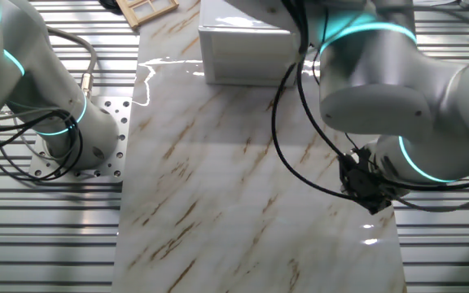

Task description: Put things in the drawer

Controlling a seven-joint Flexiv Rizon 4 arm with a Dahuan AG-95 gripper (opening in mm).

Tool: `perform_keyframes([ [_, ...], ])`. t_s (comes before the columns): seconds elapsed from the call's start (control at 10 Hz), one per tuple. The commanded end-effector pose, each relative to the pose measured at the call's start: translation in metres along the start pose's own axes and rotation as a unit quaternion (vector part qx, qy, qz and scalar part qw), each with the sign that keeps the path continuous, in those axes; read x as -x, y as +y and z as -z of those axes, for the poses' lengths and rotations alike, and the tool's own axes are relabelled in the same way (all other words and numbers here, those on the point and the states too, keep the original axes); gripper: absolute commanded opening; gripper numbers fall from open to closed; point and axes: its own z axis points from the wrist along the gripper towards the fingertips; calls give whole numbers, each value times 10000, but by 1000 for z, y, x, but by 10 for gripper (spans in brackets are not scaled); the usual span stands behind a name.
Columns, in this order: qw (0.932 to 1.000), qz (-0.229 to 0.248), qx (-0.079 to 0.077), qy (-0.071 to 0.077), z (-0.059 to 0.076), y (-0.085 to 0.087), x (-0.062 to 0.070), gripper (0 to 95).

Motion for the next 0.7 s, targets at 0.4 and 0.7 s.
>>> perform_keyframes([
  [0.4,9997,70,-185,149,0,0,-1,0],
  [0.7,9996,97,-190,164,0,1,-1,0],
])
